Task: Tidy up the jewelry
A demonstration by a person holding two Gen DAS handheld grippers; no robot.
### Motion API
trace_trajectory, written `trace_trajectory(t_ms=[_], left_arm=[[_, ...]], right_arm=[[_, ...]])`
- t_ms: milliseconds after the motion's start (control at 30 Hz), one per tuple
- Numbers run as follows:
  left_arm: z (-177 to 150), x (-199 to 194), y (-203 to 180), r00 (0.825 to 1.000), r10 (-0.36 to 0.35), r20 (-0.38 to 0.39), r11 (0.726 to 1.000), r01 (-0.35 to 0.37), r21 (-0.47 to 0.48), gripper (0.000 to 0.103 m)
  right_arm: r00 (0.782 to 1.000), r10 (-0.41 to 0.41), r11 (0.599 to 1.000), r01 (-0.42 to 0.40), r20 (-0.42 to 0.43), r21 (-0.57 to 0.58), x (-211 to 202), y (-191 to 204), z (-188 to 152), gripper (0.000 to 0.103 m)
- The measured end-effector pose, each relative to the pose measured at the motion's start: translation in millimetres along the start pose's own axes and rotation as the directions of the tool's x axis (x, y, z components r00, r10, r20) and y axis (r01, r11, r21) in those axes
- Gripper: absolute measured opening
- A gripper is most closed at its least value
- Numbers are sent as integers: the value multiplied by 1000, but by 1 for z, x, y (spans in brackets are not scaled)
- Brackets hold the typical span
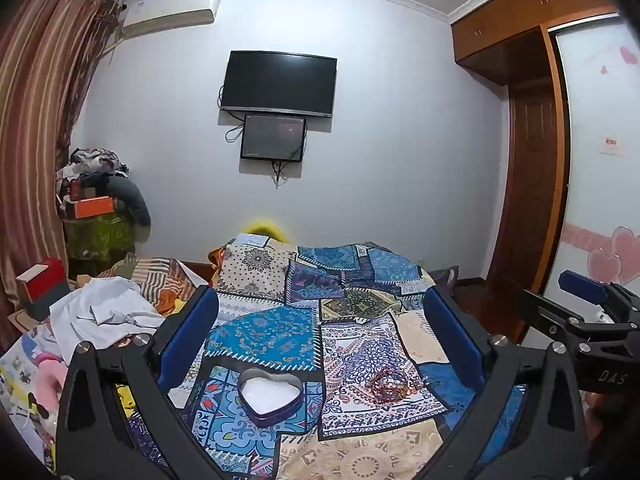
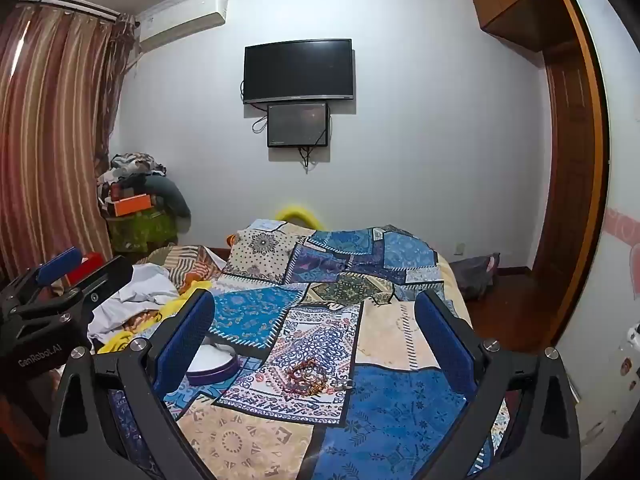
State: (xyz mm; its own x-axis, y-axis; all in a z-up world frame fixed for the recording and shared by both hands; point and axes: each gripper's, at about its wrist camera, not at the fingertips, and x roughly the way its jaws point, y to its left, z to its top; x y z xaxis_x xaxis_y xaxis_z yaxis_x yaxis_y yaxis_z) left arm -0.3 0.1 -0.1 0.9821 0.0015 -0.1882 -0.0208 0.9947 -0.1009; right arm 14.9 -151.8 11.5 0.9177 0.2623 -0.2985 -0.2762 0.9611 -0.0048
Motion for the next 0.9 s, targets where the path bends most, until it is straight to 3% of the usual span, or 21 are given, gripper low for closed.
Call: trace_trajectory(t_ms=[900], left_arm=[[-2, 6, 6, 999, 14, -34, 1000, -14, -15, 103]], right_arm=[[1000, 8, 1000, -8, -19, 11, 1, 1, 1, 99]])
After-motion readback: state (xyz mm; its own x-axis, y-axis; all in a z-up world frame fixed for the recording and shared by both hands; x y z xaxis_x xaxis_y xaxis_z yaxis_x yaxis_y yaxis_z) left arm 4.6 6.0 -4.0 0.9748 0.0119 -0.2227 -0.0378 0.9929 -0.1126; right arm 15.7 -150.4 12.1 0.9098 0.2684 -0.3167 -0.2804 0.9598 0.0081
